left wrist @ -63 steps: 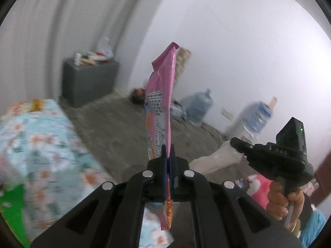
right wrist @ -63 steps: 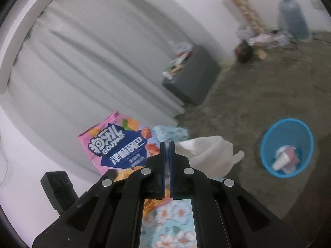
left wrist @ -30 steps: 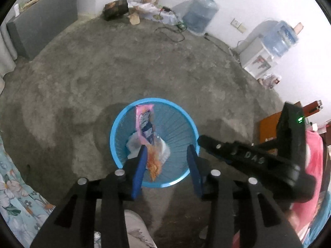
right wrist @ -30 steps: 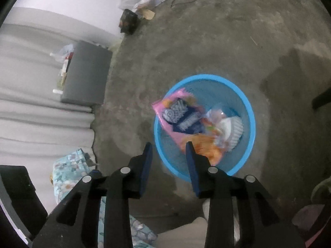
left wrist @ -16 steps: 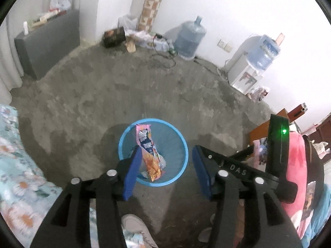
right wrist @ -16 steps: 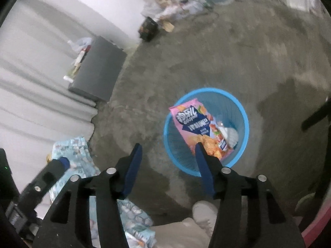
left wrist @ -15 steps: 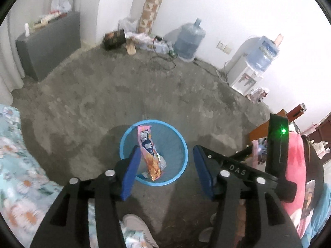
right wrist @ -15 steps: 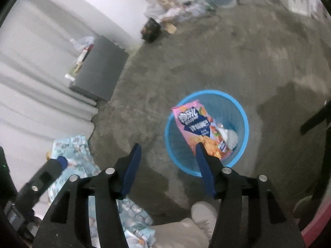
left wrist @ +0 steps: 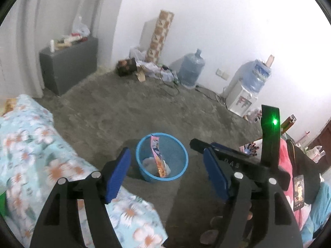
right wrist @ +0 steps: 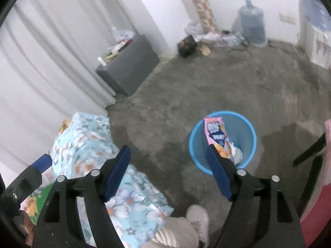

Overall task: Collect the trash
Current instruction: 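Move both grippers back to the bed toward the green chip bag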

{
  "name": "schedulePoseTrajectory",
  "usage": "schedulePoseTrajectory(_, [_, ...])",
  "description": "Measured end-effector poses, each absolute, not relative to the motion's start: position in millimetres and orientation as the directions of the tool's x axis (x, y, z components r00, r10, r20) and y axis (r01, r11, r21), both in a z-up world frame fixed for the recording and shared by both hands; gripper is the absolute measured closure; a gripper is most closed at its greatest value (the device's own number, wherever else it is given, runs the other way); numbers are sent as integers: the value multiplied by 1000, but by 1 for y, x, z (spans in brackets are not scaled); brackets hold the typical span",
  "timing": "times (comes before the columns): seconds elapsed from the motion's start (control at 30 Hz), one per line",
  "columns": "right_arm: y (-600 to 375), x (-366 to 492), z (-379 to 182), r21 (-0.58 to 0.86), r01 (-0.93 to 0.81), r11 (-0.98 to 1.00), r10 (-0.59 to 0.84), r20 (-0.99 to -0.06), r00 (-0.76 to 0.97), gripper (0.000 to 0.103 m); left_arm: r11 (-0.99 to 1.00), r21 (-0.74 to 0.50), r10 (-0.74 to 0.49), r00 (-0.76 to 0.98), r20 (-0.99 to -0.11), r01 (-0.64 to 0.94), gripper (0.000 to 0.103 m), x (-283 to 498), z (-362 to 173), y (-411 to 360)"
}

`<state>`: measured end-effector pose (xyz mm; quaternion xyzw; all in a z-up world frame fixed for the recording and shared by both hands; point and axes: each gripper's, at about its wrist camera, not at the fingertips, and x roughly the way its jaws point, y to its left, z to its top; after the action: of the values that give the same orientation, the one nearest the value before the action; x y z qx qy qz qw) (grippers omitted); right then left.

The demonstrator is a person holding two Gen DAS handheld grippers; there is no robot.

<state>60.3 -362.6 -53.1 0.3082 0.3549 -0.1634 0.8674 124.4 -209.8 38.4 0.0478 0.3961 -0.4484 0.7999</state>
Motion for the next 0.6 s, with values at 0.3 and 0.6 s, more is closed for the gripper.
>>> schedulePoseTrajectory(0.3, [-311, 63, -16, 396, 368, 841, -14, -665, 747, 21, 681, -185, -640, 453, -620, 709, 23, 93, 62, -112])
schedulePoseTrajectory(0.6, [-253, 95, -2, 459, 128, 879, 217, -625, 750, 21, 791, -194, -571, 587, -573, 580, 22, 71, 71, -9])
